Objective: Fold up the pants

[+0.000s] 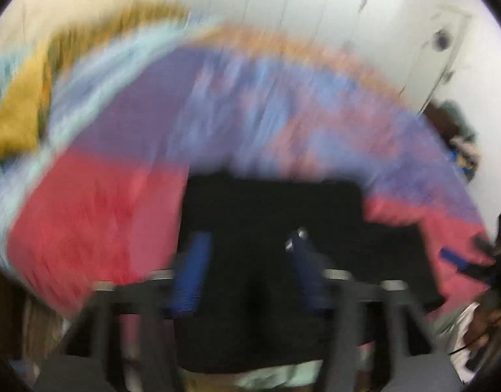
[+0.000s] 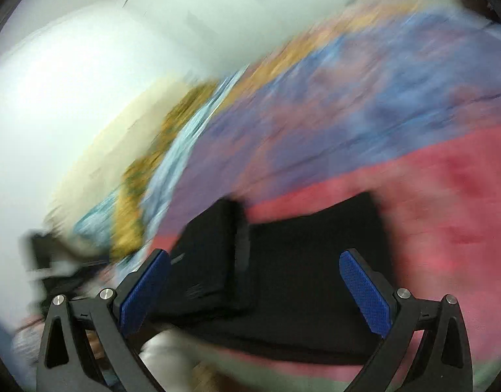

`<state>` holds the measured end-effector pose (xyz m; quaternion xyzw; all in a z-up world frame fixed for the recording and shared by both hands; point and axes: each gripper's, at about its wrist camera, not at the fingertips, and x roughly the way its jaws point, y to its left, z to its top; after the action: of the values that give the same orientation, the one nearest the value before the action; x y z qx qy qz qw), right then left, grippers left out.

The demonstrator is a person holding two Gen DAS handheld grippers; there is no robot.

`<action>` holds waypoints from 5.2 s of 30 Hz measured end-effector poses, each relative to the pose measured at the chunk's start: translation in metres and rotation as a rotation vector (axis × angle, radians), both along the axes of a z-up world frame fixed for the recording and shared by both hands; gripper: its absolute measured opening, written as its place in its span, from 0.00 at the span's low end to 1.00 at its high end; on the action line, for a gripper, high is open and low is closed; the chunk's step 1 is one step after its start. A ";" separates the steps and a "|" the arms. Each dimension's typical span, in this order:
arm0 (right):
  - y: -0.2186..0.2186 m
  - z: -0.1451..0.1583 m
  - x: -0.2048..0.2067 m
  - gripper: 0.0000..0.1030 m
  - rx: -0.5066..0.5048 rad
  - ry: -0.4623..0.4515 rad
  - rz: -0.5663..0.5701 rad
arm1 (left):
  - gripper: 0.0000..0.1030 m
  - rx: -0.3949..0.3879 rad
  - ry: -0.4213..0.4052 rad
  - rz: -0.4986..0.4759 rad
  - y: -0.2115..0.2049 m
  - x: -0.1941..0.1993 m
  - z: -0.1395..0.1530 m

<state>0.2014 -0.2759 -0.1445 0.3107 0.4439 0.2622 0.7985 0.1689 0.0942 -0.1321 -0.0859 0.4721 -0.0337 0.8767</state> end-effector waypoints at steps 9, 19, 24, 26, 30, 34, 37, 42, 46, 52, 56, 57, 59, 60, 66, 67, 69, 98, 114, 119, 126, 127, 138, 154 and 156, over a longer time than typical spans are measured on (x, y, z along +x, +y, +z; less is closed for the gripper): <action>0.074 -0.070 0.065 0.80 -0.042 0.279 0.327 | 0.17 -0.032 -0.018 -0.065 -0.013 -0.014 -0.049; 0.139 -0.060 0.061 0.47 -0.262 0.159 0.436 | 0.20 0.042 -0.048 -0.083 -0.023 -0.012 -0.053; 0.121 -0.024 0.053 0.21 -0.194 0.088 0.370 | 0.45 -0.077 -0.005 -0.053 0.001 -0.006 -0.006; 0.101 -0.002 0.047 0.21 -0.122 0.055 0.331 | 0.65 -0.097 -0.105 -0.041 0.015 -0.012 0.030; 0.055 0.030 0.036 0.20 -0.049 0.004 0.264 | 0.74 -0.092 -0.199 0.003 0.038 -0.017 0.065; -0.004 0.044 0.019 0.19 0.012 0.001 0.187 | 0.74 -0.131 -0.172 0.018 0.043 -0.018 0.057; -0.038 0.035 0.004 0.19 0.007 0.031 0.131 | 0.74 -0.112 -0.140 -0.016 0.024 -0.022 0.041; -0.095 -0.051 -0.020 0.18 -0.077 0.204 -0.009 | 0.74 -0.053 -0.088 -0.108 -0.018 -0.022 0.020; -0.106 -0.078 -0.022 0.21 -0.013 0.210 -0.078 | 0.74 0.068 -0.058 -0.180 -0.054 -0.021 0.008; -0.096 -0.018 -0.009 0.52 -0.327 0.091 -0.116 | 0.74 0.179 -0.069 -0.242 -0.088 -0.023 0.005; -0.060 0.044 0.011 0.52 -0.415 -0.115 -0.022 | 0.74 0.209 -0.039 -0.262 -0.105 -0.019 -0.006; -0.051 0.051 0.013 0.52 -0.421 -0.156 0.004 | 0.74 0.216 -0.026 -0.267 -0.108 -0.018 -0.010; -0.029 0.054 0.019 0.52 -0.414 -0.225 0.064 | 0.74 0.228 -0.003 -0.272 -0.112 -0.018 -0.018; -0.020 0.049 0.019 0.52 -0.416 -0.234 0.077 | 0.74 0.227 0.006 -0.274 -0.113 -0.019 -0.021; -0.015 -0.043 0.032 0.53 -0.521 -0.023 0.118 | 0.75 0.225 0.008 -0.276 -0.115 -0.025 -0.027; -0.015 -0.038 0.028 0.53 -0.529 -0.055 0.112 | 0.75 0.232 0.008 -0.277 -0.116 -0.025 -0.027; -0.013 -0.025 0.020 0.53 -0.554 -0.075 0.103 | 0.75 0.226 0.010 -0.273 -0.115 -0.025 -0.028; -0.022 -0.030 -0.083 0.62 -0.456 -0.081 -0.045 | 0.87 0.192 0.018 -0.230 -0.111 -0.024 -0.039; -0.021 -0.030 -0.085 0.62 -0.473 -0.092 -0.043 | 0.88 0.223 0.026 -0.229 -0.115 -0.024 -0.042; -0.021 -0.030 -0.086 0.62 -0.472 -0.093 -0.045 | 0.88 0.225 0.033 -0.228 -0.116 -0.023 -0.042; -0.019 -0.030 -0.086 0.62 -0.494 -0.099 -0.039 | 0.89 0.225 0.034 -0.228 -0.116 -0.024 -0.043; -0.019 -0.029 -0.086 0.62 -0.495 -0.099 -0.040 | 0.89 0.225 0.035 -0.228 -0.116 -0.024 -0.043; -0.016 -0.029 -0.086 0.62 -0.516 -0.108 -0.032 | 0.90 0.210 0.044 -0.227 -0.114 -0.022 -0.044; -0.115 -0.056 0.002 0.68 -0.049 0.217 -0.011 | 0.87 -0.168 0.290 -0.238 -0.027 0.045 -0.050; -0.108 -0.068 0.012 0.68 -0.071 0.261 0.051 | 0.87 -0.216 0.323 -0.259 -0.032 0.044 -0.060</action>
<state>0.2137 -0.3843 -0.2127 0.3024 0.5606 0.2238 0.7377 0.2129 0.0621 -0.1924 -0.1220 0.6069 -0.1822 0.7639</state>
